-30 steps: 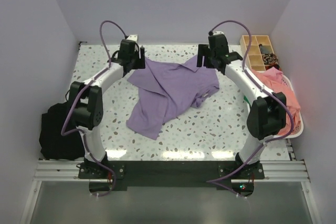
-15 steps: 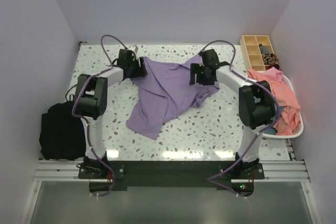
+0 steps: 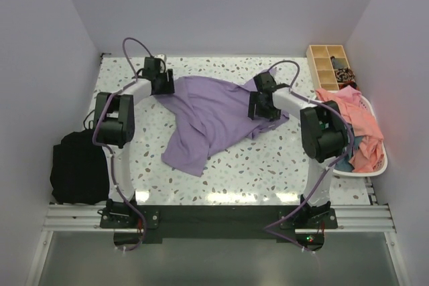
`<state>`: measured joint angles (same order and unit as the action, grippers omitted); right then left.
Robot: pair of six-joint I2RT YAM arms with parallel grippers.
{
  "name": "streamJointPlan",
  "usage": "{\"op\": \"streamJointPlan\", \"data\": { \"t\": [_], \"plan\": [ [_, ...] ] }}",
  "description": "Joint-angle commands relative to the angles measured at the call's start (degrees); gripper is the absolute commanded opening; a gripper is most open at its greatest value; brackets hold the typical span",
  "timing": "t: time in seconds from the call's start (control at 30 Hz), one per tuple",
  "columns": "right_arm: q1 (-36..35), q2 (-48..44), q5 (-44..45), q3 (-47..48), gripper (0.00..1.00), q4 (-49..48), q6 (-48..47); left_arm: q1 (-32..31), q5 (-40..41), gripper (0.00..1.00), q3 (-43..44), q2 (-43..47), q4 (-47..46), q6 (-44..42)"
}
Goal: Fold and stack the t-shirts
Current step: Flatten out the tshirt
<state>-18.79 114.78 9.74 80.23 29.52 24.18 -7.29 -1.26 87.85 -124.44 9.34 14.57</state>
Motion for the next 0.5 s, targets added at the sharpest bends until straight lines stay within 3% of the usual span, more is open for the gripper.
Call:
{"op": "streamJointPlan", "data": {
  "t": [0.0,0.17,0.3,0.4,0.47],
  "plan": [
    [0.5,-3.33,14.24,-4.02,0.8,10.02,2.71,4.47,8.02,0.67,6.44,-2.91,10.42,-7.17],
    [1.12,-5.53,18.29,-2.1,0.8,9.42,-0.36,7.11,13.63,0.67,13.39,-4.75,13.07,-11.04],
    [1.21,-4.74,17.7,4.74,0.8,8.63,-5.1,7.29,15.85,0.69,20.15,-6.51,13.24,-16.13],
    [1.21,-5.18,15.24,8.71,0.8,8.45,-5.81,7.29,13.48,0.69,28.05,-7.48,17.53,-16.5],
    [1.29,-7.1,13.39,9.86,0.8,6.62,-5.9,7.29,7.02,0.68,27.29,-5.82,17.55,-15.45]
  ]
}}
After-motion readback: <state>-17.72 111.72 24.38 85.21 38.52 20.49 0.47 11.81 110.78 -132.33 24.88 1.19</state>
